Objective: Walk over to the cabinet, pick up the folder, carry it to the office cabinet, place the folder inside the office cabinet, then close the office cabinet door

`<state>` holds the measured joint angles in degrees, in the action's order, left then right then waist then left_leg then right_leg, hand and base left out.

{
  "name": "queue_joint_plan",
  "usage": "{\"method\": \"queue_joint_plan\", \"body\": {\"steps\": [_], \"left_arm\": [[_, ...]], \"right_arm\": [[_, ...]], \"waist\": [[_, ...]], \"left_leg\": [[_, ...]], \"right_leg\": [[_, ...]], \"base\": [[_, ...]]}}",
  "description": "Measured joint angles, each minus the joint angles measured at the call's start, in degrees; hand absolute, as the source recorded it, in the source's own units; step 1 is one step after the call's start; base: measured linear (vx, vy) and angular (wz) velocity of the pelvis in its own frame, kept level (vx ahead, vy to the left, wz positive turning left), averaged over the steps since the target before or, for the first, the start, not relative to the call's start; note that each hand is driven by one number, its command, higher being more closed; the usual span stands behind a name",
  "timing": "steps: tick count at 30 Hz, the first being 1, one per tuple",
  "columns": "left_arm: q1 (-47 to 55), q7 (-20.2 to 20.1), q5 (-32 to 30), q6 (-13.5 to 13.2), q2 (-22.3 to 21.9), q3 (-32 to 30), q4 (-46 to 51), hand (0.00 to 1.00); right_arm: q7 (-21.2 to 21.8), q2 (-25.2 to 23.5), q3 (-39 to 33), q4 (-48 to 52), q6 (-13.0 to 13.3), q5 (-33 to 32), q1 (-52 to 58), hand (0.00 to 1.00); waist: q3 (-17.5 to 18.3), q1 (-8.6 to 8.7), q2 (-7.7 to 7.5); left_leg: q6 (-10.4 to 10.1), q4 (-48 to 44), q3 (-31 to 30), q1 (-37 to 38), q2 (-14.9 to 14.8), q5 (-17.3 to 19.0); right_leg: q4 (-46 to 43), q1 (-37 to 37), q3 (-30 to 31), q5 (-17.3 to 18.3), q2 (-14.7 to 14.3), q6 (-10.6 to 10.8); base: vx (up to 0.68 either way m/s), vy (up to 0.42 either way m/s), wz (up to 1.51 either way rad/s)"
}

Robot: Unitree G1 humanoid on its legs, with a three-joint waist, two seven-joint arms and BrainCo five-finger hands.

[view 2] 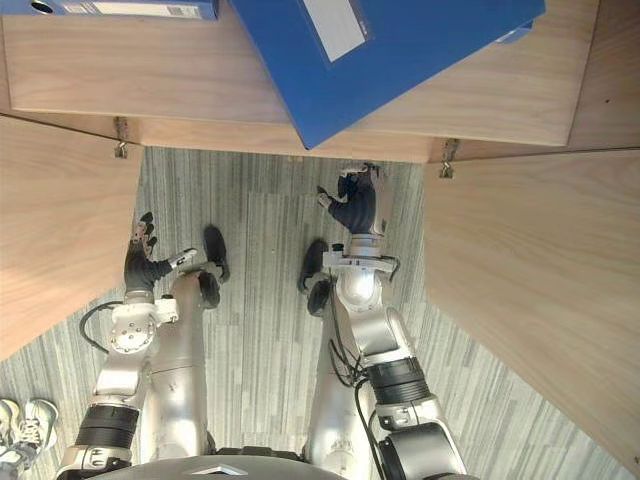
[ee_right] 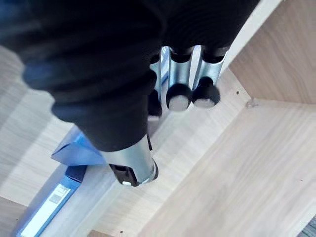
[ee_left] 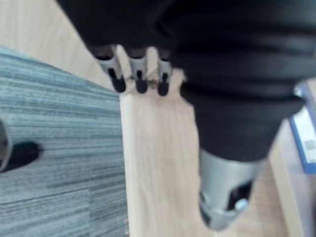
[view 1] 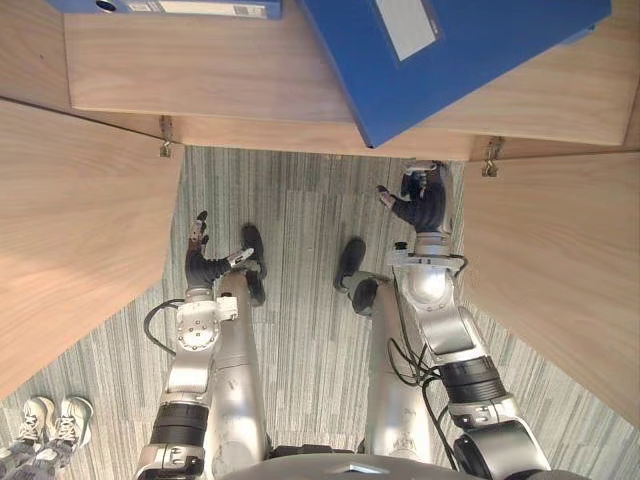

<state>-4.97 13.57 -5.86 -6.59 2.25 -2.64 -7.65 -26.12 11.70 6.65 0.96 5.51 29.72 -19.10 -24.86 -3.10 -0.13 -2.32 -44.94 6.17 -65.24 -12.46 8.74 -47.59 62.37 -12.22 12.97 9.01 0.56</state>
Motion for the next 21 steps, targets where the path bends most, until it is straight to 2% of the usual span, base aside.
{"method": "queue_joint_plan", "body": {"steps": [21], "left_arm": [[-1.11, 0.10, 0.00, -0.35, 0.01, -0.14, 0.13, 0.00]], "right_arm": [[2.02, 2.56, 3.89, -2.38, -0.15, -1.46, -13.88, 1.00]], "waist": [[-1.97, -0.97, -0.09]], "left_leg": [[-0.47, 0.38, -1.03, -0.48, 0.23, -0.85]], "right_leg": [[-0.34, -0.04, -0.92, 0.04, 0.15, -0.04]], "base": [[0.00, -0.003, 0.01]]}}
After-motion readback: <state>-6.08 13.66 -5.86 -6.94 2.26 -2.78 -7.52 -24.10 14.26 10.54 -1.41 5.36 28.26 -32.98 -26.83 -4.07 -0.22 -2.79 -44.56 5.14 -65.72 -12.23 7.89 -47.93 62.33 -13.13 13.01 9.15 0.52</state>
